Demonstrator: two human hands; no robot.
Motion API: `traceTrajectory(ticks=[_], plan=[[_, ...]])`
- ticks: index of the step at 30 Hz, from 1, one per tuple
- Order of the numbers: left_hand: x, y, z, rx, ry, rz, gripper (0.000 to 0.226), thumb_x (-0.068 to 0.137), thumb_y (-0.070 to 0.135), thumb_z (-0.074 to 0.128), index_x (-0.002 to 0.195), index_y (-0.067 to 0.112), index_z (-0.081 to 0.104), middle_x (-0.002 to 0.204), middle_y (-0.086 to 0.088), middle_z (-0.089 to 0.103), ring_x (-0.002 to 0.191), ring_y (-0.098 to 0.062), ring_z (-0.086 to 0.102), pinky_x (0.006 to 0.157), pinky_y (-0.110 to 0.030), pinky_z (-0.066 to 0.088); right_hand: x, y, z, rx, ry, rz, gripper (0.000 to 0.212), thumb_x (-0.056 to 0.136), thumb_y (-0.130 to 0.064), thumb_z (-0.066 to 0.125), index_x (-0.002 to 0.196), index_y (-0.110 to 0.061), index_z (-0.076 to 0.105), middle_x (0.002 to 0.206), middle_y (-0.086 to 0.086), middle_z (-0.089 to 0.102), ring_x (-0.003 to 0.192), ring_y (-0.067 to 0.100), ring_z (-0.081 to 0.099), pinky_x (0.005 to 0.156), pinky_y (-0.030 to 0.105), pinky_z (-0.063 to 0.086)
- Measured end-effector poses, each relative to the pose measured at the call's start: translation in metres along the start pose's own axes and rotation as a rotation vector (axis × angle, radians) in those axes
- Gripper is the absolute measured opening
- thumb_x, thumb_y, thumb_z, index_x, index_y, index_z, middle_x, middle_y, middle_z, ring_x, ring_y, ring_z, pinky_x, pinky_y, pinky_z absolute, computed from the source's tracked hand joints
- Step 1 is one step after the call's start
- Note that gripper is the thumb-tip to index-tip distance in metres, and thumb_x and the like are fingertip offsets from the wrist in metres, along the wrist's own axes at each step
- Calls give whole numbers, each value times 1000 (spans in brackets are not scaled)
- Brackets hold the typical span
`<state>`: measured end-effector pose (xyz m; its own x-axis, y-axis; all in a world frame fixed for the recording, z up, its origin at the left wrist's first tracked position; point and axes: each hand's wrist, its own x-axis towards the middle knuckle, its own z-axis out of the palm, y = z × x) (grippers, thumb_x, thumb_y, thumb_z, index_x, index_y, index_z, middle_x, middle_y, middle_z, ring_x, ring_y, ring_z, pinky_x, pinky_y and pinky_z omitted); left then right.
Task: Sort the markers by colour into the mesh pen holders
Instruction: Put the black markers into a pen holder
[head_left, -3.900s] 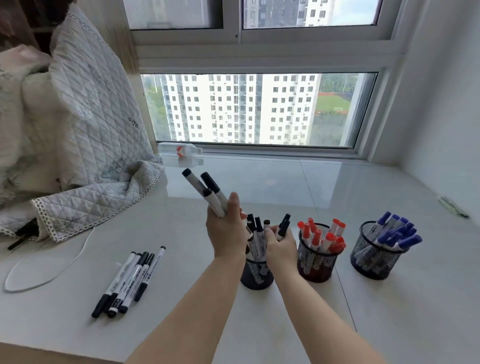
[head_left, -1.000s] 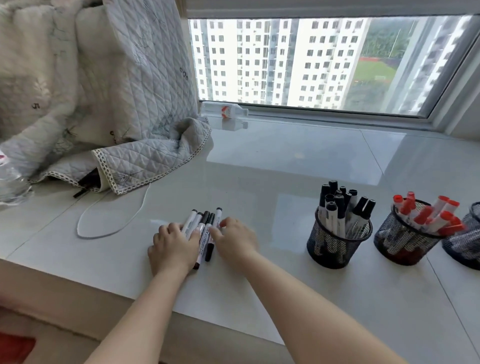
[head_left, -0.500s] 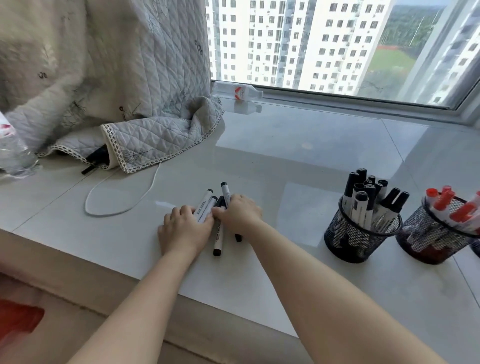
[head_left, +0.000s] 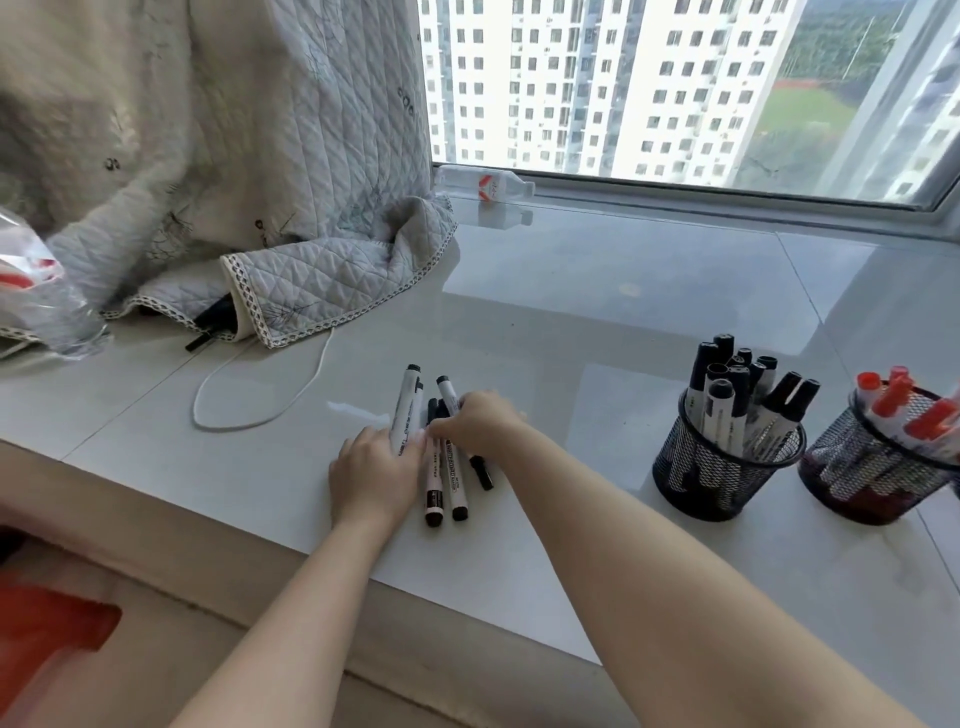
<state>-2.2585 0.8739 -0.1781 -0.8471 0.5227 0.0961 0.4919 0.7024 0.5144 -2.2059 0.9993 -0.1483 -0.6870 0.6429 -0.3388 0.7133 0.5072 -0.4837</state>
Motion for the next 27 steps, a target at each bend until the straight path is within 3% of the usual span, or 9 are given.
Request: traceTrajectory(ticks=[3, 6, 11, 15, 18, 23, 27], plan=[[-6, 1, -2, -155, 105, -42, 36, 92, 37, 46, 92, 4, 62, 93, -15, 59, 91, -35, 53, 75, -39, 40, -9, 6, 6, -51, 76, -55, 24, 79, -40, 53, 89, -18, 53, 104, 6, 48, 95, 23, 47, 76, 31, 33], [-8, 1, -3, -191, 142, -53, 34, 92, 35, 48, 86, 4, 59, 87, -14, 54, 83, -36, 54, 68, -36, 36, -19, 15, 17, -107, 189, -108, 36, 83, -33, 49, 113, -14, 53, 117, 8, 48, 112, 25, 43, 85, 32, 32], [-22, 6, -1, -201, 147, -74, 29, 89, 37, 51, 72, 13, 52, 76, -5, 50, 71, -28, 48, 63, -33, 37, -44, 32, 21, -167, 254, -151, 33, 84, -30, 48, 109, -8, 52, 112, 11, 52, 106, 27, 48, 77, 30, 33], [-40, 18, 0, -308, 122, -140, 31, 88, 37, 51, 63, 21, 42, 66, 0, 48, 62, -23, 47, 51, -29, 28, -75, 51, 18, -132, 327, -158, 12, 80, -20, 48, 89, -12, 49, 99, 12, 60, 85, 31, 56, 63, 29, 31], [-52, 38, -1, -441, 16, -175, 33, 88, 37, 50, 64, 16, 49, 63, -1, 52, 61, -21, 49, 50, -28, 33, -96, 72, 8, -102, 320, -111, 13, 78, -20, 51, 88, -13, 47, 95, 12, 64, 81, 31, 56, 61, 30, 31], [-71, 90, -3, -770, -120, -138, 30, 90, 31, 51, 65, 15, 60, 64, 6, 64, 61, -12, 59, 54, -27, 40, -131, 100, -33, 208, 278, 13, 10, 77, -16, 52, 85, -12, 47, 84, 9, 64, 73, 26, 65, 64, 35, 52], [-85, 136, -4, -1027, -203, -57, 19, 92, 15, 47, 77, 15, 58, 67, 3, 67, 57, -5, 63, 58, -20, 48, -166, 117, -80, 808, 333, -25, 18, 82, -8, 59, 71, -11, 45, 54, 2, 48, 38, 9, 48, 43, 25, 44]])
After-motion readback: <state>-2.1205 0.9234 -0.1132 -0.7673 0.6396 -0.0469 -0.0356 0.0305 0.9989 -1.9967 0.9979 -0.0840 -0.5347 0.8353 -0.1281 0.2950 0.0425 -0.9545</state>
